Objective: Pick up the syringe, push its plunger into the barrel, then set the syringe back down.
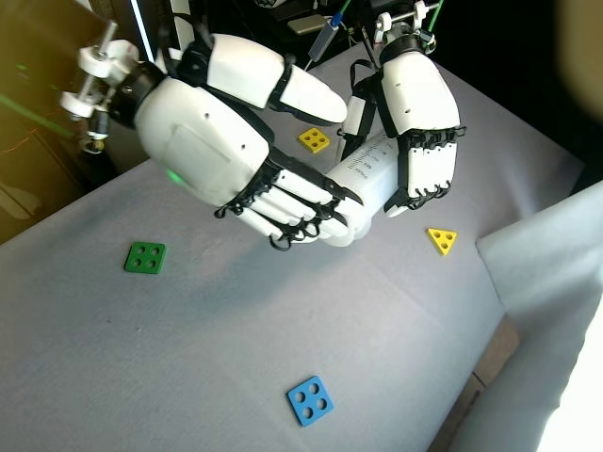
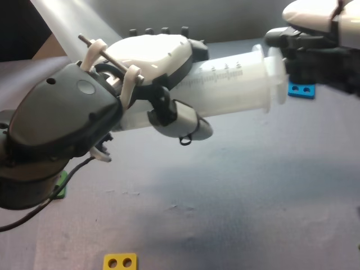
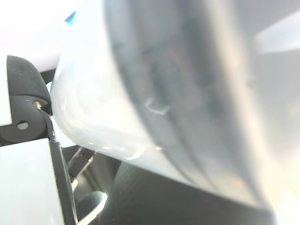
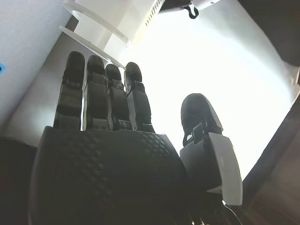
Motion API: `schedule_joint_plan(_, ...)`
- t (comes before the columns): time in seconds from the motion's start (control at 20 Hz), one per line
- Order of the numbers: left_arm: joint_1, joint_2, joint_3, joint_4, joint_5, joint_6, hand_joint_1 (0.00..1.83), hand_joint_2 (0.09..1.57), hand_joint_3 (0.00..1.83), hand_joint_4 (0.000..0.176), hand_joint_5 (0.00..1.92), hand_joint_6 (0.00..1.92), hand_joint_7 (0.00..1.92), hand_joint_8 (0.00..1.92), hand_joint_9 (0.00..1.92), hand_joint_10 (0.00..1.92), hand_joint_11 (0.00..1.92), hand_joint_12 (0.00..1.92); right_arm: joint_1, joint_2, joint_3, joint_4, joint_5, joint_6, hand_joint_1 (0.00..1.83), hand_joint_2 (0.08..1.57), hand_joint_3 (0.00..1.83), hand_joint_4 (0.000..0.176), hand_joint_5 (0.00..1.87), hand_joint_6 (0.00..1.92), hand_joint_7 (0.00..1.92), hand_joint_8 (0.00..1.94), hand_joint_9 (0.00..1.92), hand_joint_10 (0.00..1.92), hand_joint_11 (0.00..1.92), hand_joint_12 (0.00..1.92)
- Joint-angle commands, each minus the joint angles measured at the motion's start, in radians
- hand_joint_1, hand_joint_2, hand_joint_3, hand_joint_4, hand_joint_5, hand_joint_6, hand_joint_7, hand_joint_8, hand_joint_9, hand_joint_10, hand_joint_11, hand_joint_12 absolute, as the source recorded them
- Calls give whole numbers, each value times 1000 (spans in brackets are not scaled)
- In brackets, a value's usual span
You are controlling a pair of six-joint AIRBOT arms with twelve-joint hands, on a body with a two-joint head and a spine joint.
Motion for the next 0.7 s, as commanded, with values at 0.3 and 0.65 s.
schedule_joint_plan(0.3, 1, -8, -7, 103, -20, -7, 1333, 1238, 1, 0, 786, 1122, 669, 1559, 675, 1518, 534, 1280, 145, 168, 3, -37, 168, -403, 0, 1308, 1, 0, 283, 0, 248, 0, 201, 0, 0, 463)
schedule_joint_plan(0.65, 65, -18, -5, 194, -43, -63, 1331, 1247, 0, 0, 755, 1159, 666, 1579, 670, 1532, 547, 1284, 210, 261, 27, -380, 428, -494, 0, 1312, 1, 0, 301, 6, 260, 4, 200, 0, 0, 481)
